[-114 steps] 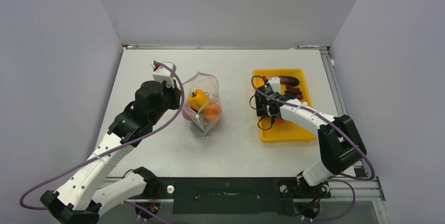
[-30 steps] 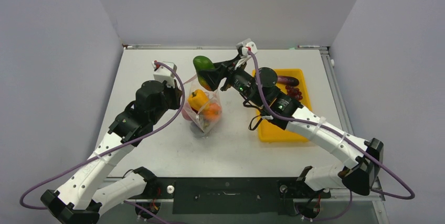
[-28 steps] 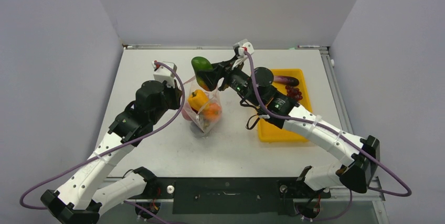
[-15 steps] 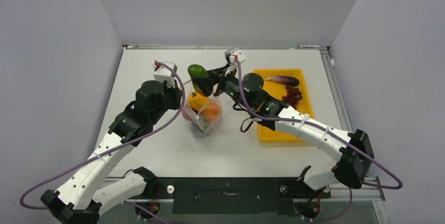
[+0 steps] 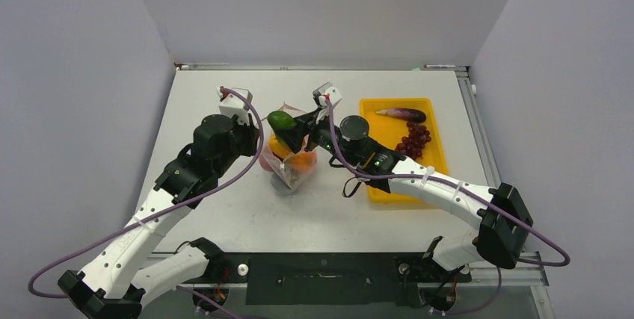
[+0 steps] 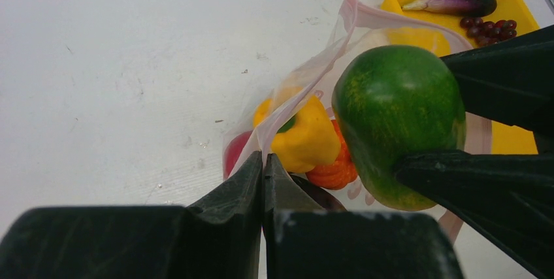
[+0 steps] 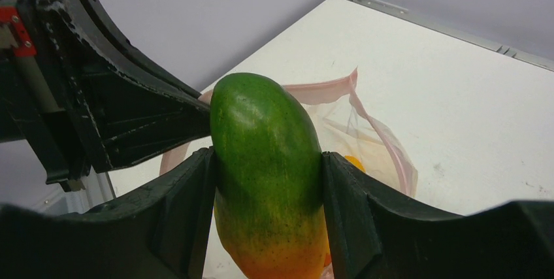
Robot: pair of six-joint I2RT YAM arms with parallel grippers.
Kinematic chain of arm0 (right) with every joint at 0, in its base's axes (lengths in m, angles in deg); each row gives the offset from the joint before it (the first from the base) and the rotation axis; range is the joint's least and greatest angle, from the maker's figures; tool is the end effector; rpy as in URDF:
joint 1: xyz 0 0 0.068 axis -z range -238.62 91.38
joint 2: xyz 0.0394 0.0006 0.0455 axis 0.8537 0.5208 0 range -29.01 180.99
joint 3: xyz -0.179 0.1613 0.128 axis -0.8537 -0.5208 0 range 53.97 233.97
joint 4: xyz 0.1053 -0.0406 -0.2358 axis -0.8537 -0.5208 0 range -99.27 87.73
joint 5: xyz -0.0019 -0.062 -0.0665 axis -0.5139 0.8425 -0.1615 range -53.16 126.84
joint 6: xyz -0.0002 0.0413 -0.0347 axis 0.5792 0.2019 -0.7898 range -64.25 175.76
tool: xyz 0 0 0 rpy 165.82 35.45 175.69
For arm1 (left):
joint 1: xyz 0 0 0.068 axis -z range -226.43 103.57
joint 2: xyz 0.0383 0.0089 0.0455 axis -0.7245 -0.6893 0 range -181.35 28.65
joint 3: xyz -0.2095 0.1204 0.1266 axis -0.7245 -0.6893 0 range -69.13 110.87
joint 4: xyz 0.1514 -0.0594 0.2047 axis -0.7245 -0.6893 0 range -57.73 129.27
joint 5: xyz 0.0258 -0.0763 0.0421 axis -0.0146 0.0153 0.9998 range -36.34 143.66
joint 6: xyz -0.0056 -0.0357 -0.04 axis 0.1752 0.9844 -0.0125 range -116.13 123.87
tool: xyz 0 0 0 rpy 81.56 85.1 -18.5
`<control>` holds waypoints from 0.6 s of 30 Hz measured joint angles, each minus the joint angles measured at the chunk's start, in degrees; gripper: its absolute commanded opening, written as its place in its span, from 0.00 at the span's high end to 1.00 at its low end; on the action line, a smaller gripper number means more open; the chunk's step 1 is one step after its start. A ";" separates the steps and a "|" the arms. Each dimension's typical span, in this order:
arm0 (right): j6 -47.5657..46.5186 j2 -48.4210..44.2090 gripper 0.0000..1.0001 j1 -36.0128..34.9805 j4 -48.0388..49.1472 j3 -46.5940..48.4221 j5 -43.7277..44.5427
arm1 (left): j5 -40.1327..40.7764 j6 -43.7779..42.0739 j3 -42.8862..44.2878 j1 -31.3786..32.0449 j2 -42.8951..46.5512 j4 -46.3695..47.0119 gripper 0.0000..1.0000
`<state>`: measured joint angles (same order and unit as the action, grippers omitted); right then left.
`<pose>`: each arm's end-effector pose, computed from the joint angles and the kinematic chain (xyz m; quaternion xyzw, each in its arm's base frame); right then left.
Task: Place the food in the zip-top bag and seal the zipper
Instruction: Place the fake fruit in the zipper food storage bag.
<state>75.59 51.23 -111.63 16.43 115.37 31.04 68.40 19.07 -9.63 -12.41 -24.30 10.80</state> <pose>0.1992 0.2704 0.3511 -0.2362 0.6674 0.4477 0.5463 0.1692 -0.1033 0.3714 0.0635 0.8225 -0.1345 0.5490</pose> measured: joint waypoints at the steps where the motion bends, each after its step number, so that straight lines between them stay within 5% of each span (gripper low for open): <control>1: -0.17 0.00 0.70 -0.04 -0.02 -0.28 -0.11 | 0.00 0.00 0.00 0.00 0.00 0.00 1.00; 11: -2.75 -0.11 0.57 -0.33 -5.18 -0.94 -3.06 | 0.00 0.00 0.00 0.00 0.00 0.00 1.00; 18: -4.55 -0.11 0.34 -0.72 -11.30 -0.35 -5.55 | -0.02 0.00 0.00 0.00 -0.22 0.00 1.00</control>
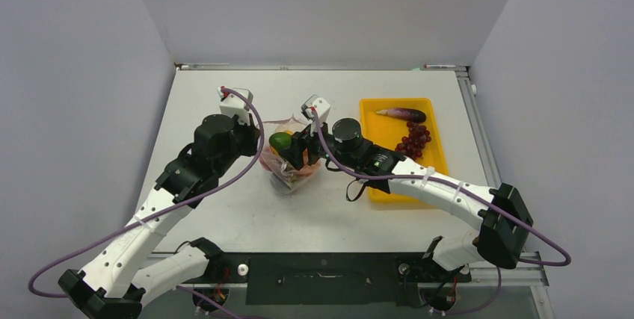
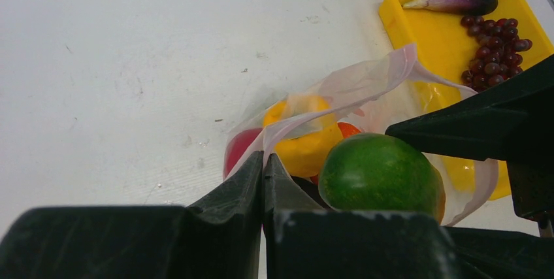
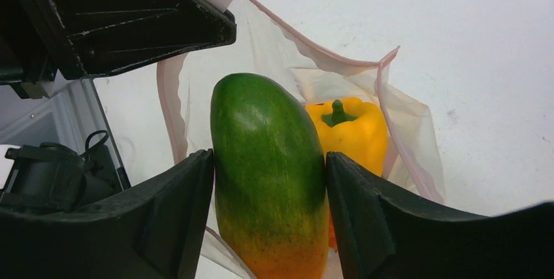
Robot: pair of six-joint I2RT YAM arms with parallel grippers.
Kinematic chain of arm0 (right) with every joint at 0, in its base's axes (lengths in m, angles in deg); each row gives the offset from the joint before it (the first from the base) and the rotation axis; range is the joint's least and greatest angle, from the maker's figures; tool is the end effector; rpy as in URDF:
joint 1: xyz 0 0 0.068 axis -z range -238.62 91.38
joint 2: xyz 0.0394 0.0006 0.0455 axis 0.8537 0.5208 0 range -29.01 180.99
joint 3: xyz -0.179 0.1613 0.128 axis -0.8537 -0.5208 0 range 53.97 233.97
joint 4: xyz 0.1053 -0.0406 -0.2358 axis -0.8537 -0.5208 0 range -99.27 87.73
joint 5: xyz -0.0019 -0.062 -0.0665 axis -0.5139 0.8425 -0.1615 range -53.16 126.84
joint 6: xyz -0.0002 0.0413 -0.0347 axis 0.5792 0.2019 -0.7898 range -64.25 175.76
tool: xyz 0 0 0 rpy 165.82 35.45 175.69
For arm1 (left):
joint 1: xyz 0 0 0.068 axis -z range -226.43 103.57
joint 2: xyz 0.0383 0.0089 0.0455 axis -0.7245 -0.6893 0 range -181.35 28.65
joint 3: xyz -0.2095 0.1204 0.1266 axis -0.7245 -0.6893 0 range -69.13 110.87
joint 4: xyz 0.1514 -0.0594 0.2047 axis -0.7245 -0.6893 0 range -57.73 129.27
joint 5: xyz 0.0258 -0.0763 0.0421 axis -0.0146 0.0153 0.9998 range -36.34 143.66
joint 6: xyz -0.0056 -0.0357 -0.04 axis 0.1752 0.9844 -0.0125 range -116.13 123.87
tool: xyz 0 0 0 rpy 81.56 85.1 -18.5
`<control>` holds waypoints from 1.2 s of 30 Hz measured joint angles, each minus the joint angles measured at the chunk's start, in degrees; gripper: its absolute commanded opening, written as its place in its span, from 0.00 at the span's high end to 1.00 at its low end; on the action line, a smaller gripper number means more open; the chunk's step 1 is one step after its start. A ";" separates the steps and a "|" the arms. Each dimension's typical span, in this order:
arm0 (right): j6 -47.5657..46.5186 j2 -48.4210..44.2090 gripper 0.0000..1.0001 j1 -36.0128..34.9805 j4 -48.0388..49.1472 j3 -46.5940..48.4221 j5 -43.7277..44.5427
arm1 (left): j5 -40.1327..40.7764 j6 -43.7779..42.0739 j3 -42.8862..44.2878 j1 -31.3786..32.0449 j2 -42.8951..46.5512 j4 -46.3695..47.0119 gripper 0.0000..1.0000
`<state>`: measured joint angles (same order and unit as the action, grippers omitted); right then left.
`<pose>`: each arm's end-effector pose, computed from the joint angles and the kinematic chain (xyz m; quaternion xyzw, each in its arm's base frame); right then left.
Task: Place the food in the zip-top bag and seal the zipper
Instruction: Place the fake fruit in the zipper food storage bag, then adjust the zipper food storage bag at the center of the board.
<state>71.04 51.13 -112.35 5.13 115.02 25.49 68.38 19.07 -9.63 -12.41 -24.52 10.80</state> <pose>0.1911 0.2723 0.3282 -0.3131 0.7080 0.4192 0.4743 0.1701 -0.1039 0.3707 0.0640 0.8235 -0.1339 0.5476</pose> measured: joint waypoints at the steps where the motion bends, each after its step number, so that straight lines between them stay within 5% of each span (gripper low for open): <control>1: -0.13 0.00 0.31 -0.02 -0.76 0.24 -0.15 | 0.00 0.00 0.00 0.00 -0.02 0.00 1.00; 12: -1.40 -1.68 0.18 -0.37 -5.11 1.53 -0.90 | 0.02 0.00 0.00 0.00 -0.11 -0.02 1.00; 26: 0.74 -10.78 0.27 -0.37 -10.58 5.40 10.34 | 0.00 0.00 0.00 0.00 -0.11 -0.02 1.00; 36: 5.29 -4.76 0.39 -0.37 -20.09 13.03 19.63 | 0.00 0.00 0.00 0.00 -0.11 -0.02 1.00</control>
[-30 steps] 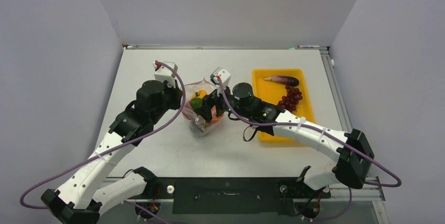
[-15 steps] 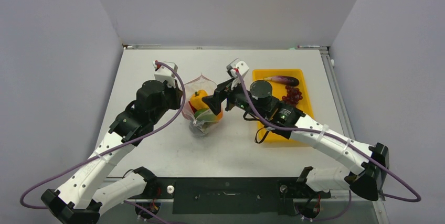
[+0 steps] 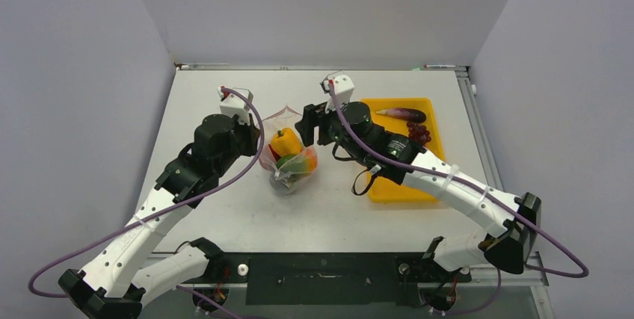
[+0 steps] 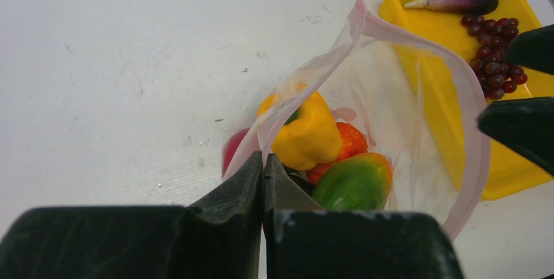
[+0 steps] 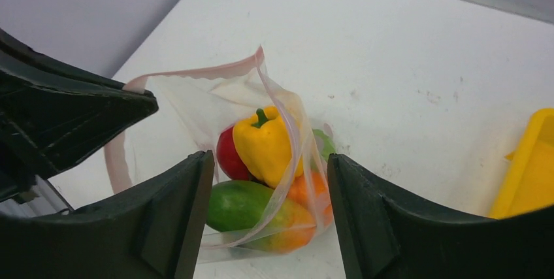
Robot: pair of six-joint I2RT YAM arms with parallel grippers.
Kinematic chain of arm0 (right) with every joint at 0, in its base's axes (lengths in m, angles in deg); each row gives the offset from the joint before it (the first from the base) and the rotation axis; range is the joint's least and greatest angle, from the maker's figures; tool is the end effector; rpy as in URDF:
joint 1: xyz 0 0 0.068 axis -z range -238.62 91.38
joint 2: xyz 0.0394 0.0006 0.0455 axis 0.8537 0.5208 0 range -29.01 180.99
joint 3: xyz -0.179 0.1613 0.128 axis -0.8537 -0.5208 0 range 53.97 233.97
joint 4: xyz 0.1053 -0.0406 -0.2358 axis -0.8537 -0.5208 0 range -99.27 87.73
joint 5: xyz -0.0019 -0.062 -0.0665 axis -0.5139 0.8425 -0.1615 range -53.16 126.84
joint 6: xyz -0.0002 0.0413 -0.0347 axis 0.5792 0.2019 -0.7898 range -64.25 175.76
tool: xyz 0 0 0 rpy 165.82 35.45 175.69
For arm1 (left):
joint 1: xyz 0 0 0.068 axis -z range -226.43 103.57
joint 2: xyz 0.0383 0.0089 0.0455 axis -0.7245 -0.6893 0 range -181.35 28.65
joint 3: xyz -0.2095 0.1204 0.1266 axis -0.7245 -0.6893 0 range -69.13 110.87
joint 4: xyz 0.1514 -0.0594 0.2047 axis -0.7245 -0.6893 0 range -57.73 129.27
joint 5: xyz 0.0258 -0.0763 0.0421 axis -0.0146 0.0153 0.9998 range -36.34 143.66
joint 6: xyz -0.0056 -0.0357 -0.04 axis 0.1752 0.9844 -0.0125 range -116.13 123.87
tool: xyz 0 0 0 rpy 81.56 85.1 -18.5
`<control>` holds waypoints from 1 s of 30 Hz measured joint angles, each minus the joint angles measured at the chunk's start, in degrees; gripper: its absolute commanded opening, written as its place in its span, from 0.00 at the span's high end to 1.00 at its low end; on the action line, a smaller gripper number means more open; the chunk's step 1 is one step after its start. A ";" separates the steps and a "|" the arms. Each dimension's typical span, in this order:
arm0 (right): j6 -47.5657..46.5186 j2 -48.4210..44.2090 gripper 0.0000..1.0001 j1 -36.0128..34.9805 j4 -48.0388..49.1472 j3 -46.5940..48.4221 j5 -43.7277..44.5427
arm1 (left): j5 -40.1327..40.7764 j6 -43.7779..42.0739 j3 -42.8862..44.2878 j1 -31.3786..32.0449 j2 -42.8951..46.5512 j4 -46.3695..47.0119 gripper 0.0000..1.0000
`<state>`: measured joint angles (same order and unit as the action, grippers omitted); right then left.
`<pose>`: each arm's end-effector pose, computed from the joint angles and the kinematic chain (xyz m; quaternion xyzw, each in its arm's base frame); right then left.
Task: Place the food in the zip-top bag and seal the zipper
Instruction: Adjust the zipper food storage bag at the center of the board.
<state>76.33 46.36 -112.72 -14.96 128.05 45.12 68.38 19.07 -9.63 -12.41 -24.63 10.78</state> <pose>0.1834 0.2445 0.3971 -0.1841 0.7652 0.3274 0.5228 0.1705 -0.1041 0.3703 0.0642 0.8241 -0.1334 0.5468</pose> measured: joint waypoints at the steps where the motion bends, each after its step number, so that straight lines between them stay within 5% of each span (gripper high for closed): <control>1: 0.31 1.46 0.42 0.00 -0.98 0.70 0.17 | -0.04 0.00 0.00 0.00 0.00 0.00 1.00; 5: 1.38 5.95 0.58 -0.02 -4.39 2.10 0.50 | -0.22 0.00 0.00 0.00 0.00 0.00 1.00; 10: 2.03 10.49 0.94 -0.09 -9.16 4.70 1.05 | -0.46 0.00 0.00 0.00 0.00 0.00 1.00; 18: 2.32 11.72 0.95 -0.85 -13.79 10.64 3.10 | -0.13 0.02 1.55 0.02 0.02 -1.62 1.00; 30: -0.22 9.25 0.95 -2.32 -12.55 16.52 7.15 | 2.43 0.85 15.65 0.02 2.62 -10.29 1.00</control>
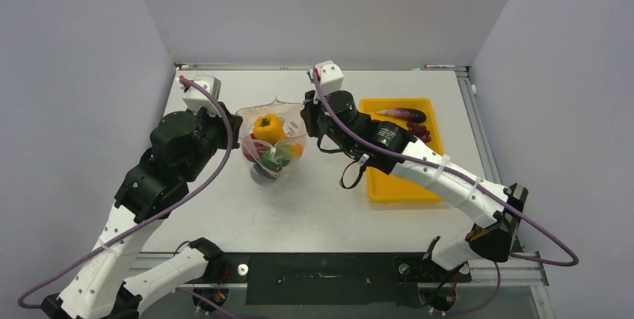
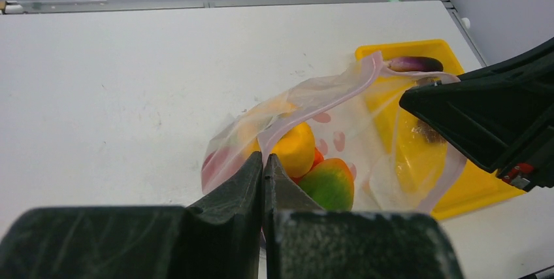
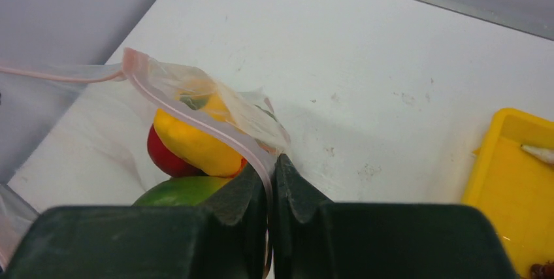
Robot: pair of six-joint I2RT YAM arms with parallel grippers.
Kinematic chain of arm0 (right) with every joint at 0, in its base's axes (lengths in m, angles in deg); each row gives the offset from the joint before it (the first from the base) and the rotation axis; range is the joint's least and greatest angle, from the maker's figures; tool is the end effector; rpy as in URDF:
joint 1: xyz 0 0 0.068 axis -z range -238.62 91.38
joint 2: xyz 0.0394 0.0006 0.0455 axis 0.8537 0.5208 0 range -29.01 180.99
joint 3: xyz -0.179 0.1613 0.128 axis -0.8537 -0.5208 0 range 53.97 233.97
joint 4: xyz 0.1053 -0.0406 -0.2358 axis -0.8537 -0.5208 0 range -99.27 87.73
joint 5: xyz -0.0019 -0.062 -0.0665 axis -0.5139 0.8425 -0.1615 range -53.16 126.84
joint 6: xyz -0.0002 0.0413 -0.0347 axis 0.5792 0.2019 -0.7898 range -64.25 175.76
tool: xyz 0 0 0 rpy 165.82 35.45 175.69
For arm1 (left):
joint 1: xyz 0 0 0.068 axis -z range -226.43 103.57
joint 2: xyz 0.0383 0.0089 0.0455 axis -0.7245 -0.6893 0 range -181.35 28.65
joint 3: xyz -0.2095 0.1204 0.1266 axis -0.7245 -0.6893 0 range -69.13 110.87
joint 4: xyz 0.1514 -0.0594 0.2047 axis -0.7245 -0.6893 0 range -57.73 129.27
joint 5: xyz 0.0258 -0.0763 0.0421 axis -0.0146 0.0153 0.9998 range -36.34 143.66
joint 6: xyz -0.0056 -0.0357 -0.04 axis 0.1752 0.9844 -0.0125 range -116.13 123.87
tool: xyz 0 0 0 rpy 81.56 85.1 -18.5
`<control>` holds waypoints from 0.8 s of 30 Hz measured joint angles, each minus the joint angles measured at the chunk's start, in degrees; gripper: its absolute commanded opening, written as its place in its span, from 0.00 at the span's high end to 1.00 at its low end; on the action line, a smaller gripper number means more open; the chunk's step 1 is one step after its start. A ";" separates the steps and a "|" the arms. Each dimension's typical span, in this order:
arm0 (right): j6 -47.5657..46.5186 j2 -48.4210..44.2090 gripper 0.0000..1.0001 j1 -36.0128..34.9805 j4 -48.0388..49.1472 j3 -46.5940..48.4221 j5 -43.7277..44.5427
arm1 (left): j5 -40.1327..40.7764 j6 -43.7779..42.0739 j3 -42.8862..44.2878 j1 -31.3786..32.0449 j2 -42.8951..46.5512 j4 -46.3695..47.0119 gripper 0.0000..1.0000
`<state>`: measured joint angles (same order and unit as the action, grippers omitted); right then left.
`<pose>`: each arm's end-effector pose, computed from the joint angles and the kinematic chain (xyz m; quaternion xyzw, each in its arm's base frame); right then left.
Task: Place the food in the zip-top bag and seal the zipper
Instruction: Adjust the zipper food storage bag at the center of the board.
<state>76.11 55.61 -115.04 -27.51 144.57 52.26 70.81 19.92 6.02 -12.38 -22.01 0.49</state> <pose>0.1931 0.2737 0.4258 -0.1764 0.7924 0.2705 0.5175 0.1346 -0.0783 0.4473 0.0317 0.7854 -0.1502 0.5996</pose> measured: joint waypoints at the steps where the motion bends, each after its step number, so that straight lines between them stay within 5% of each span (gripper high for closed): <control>1: 0.02 -0.31 0.95 -0.04 0.59 -1.20 0.31 | -0.22 0.50 -0.68 0.00 0.46 0.26 1.00; 11: 1.11 2.32 0.95 0.09 1.51 -13.29 1.53 | -1.79 9.70 -22.18 0.00 -3.43 4.31 1.00; 24: -1.46 0.55 0.95 0.09 1.25 -7.50 4.28 | -1.79 6.29 -5.51 0.00 -3.32 1.79 1.00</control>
<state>74.65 56.15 -114.95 -26.26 137.08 56.55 69.01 26.22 0.52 -12.38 -25.33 2.28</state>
